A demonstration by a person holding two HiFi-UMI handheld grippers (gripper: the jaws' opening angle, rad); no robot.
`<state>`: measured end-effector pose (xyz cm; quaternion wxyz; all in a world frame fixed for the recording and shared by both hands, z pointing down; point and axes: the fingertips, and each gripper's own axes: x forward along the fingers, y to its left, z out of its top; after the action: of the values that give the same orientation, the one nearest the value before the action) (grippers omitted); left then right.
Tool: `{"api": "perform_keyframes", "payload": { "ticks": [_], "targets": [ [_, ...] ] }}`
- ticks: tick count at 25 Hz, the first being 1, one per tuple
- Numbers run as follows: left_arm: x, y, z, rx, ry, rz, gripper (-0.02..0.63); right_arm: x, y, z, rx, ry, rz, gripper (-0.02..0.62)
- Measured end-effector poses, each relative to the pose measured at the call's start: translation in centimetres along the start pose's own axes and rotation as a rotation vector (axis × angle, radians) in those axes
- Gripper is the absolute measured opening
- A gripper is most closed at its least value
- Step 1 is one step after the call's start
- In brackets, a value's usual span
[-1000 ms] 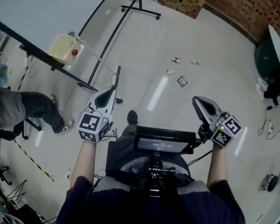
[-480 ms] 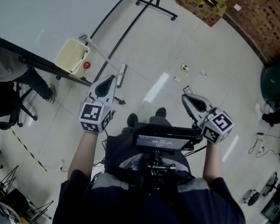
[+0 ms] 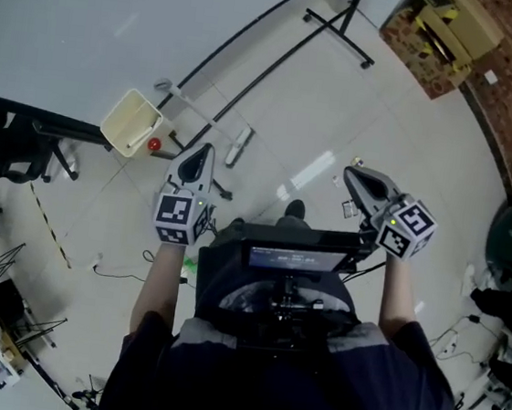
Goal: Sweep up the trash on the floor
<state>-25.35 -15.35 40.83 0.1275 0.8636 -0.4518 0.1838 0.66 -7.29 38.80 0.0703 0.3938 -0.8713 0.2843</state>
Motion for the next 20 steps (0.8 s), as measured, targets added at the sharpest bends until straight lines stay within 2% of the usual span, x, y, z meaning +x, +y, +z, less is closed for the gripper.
{"api": "perform_keyframes", "payload": {
  "ticks": [5,8,10,12,13,17,20],
  "targets": [
    [1.4,2.6,-0.7,-0.074,-0.016,0.151,0.0,2.1,-2.6,2.5,0.024,0.017,0.076,0.014],
    [3.7,4.5,-2.4,-0.12,-0.01,0.223,0.006,4.5,-3.8,3.0,0.049,0.048,0.106,0.014],
    [5.3,6.1,-4.0,-0.152,-0.003,0.25,0.008,6.6,-4.1,3.2,0.026,0.091,0.111,0.014],
    [6.7,8.2,-5.6,-0.183,0.007,0.256,0.135,9.2,-3.5,3.5,-0.006,0.127,0.127,0.014],
    [7.1,9.2,-6.4,-0.197,0.01,0.259,0.14,10.3,-3.0,3.7,-0.02,0.139,0.143,0.014],
    [8.8,10.7,-8.2,-0.213,0.031,0.294,0.254,12.1,-2.3,5.2,-0.028,0.139,0.177,0.014],
    [11.2,12.3,-10.1,-0.217,0.053,0.343,0.264,13.9,-2.8,5.8,0.017,0.13,0.194,0.014]
  ]
}}
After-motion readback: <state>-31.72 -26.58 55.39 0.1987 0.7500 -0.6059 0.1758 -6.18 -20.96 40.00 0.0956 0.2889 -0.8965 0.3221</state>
